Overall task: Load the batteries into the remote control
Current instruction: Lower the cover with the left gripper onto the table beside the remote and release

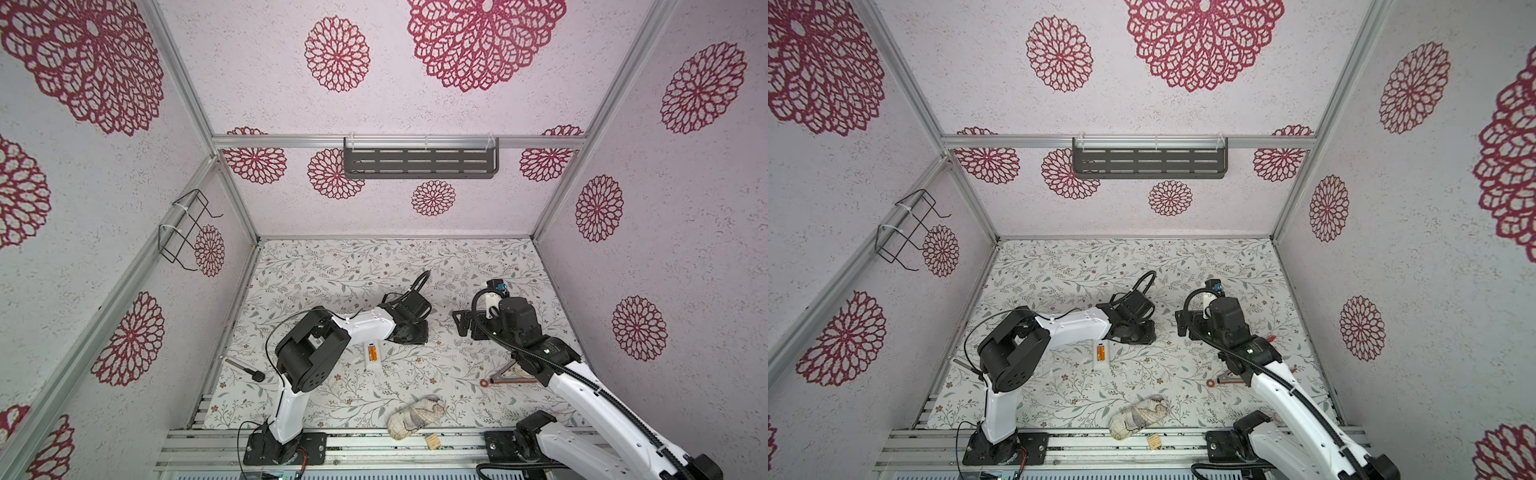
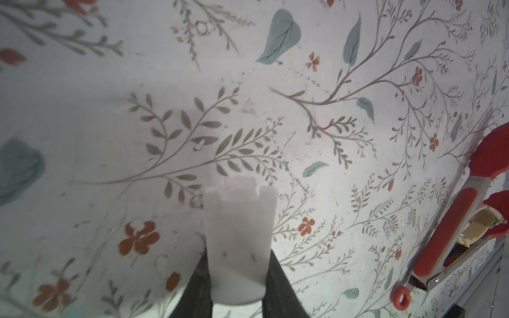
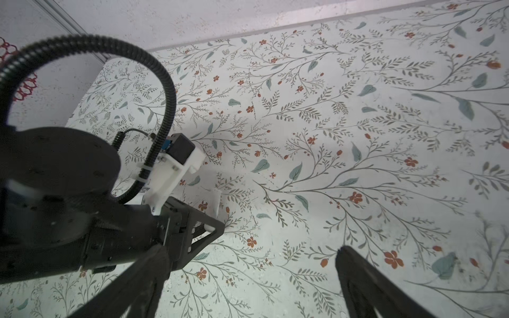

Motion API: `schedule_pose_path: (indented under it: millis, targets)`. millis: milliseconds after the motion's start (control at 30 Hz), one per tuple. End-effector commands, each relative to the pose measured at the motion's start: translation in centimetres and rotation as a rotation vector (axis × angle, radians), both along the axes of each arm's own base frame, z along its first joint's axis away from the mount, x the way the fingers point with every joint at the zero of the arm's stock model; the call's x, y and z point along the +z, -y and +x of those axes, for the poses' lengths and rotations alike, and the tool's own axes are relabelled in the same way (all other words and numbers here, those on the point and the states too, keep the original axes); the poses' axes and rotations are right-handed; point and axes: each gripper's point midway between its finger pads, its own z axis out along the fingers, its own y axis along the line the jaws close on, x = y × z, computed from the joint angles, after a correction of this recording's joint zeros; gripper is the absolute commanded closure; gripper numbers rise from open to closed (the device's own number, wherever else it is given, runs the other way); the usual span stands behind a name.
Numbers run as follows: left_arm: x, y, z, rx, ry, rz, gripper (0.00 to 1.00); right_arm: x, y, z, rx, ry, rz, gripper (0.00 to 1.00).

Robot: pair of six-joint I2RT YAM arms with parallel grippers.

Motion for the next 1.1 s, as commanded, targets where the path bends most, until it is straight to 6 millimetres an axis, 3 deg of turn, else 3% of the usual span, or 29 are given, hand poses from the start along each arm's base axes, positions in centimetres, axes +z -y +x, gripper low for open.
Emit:
schedule_pose_path:
  millis: [0, 167, 233, 433, 567, 700, 833, 967, 1067]
  targets:
    - [-2.1, -1.3, -0.9, 0.032, -0.066, 0.106, 0.71, 0.4, 1.7, -1.0, -0.038, 0.032, -0.033, 0.01]
    - [-2.6, -0.9, -0.8, 0.048, -0.095, 0.116, 0.62, 0.0, 2.5, -1.9, -0.048, 0.029, -0.056, 0.01]
    - [-2.7, -0.8, -0.8, 0.055, -0.100, 0.117, 0.53, -0.5, 2.5, -2.0, -0.044, 0.006, -0.069, 0.01]
    - [-2.1, -0.7, -0.7, 0.051, -0.093, 0.114, 0.44, -1.3, 2.3, -2.1, -0.034, -0.009, -0.070, 0.01]
    - [0.9, -0.6, 0.1, 0.035, -0.016, 0.051, 0.30, -2.3, 1.9, -1.9, -0.037, -0.038, -0.053, 0.01]
    - [6.2, -1.3, 1.1, 0.016, 0.088, -0.098, 0.17, -3.7, 1.6, -1.5, -0.042, -0.080, -0.052, 0.01]
    - [9.3, -5.3, 1.7, 0.034, 0.164, -0.125, 0.01, -5.1, 0.4, -1.1, -0.001, -0.104, -0.035, 0.01]
    - [10.5, -10.6, 1.7, 0.102, 0.182, -0.136, 0.02, -6.6, -1.0, -0.2, 0.019, -0.153, -0.001, 0.01]
    - [9.8, -14.7, 1.0, 0.173, 0.169, -0.109, 0.02, -7.7, -2.3, 0.7, 0.034, -0.192, -0.008, 0.01]
